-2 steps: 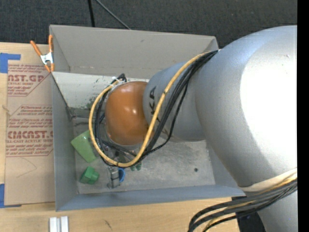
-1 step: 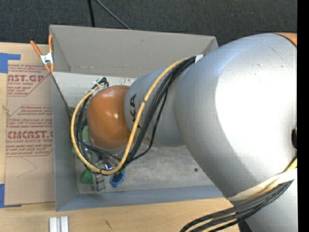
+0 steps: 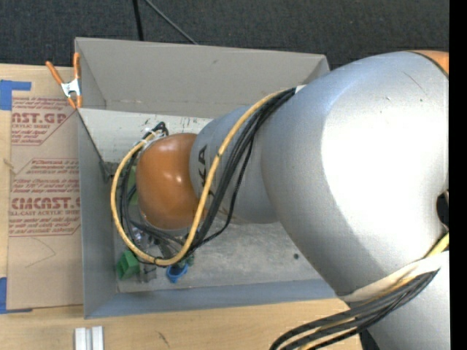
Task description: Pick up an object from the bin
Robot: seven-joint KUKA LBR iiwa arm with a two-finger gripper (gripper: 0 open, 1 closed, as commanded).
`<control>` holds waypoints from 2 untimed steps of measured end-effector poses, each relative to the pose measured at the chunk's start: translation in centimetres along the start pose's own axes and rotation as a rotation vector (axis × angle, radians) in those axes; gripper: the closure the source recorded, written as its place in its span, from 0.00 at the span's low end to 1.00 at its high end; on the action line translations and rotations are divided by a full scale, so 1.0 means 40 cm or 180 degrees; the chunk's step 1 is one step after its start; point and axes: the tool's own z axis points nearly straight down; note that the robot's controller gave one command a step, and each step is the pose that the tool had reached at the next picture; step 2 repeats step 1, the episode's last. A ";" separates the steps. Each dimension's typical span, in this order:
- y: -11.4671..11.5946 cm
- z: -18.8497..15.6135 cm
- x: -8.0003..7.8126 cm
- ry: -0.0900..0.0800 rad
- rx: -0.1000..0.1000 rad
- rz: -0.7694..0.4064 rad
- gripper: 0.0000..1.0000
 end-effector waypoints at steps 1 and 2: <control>-0.043 -0.408 -0.013 -0.0027 0.0004 -0.0067 1.00; -0.043 -0.408 -0.013 -0.0027 0.0004 -0.0067 1.00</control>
Offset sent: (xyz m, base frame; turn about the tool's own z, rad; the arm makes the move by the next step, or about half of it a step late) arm 0.0088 -0.0156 0.1582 -0.0215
